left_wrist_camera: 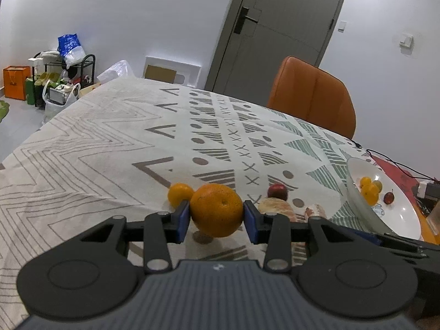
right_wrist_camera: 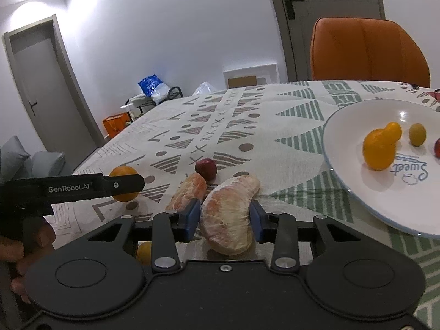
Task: Organize fruits
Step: 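Carry the orange and pomelo segment over the plate and open both tools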
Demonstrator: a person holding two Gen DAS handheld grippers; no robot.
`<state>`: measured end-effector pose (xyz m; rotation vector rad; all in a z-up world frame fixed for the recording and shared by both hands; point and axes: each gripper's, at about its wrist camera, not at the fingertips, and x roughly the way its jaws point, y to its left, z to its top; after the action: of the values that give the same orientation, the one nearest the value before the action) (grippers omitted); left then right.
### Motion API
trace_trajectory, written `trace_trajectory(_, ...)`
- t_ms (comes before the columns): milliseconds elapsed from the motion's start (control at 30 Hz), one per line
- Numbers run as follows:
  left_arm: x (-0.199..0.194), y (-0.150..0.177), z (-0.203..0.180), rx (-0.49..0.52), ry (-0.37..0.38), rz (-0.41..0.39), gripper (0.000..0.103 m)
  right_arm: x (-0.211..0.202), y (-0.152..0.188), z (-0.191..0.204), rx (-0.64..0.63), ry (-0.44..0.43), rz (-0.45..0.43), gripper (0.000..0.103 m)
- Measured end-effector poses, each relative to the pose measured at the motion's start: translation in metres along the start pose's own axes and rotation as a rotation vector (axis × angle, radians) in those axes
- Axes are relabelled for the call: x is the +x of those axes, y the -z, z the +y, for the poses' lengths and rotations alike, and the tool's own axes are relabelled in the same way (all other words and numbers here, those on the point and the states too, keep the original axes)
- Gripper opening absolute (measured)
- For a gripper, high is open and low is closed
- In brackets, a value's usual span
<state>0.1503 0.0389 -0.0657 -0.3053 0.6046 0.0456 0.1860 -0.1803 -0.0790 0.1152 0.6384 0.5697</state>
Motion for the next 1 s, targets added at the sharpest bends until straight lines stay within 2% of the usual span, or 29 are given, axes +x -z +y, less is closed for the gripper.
trace_trajectory(1000, -0.029, 0.002, -0.056, 0.097, 0.045, -0.049, 0.040, -0.059, -0.004, -0.028, 0.049, 0.016, -0.126, 0.037)
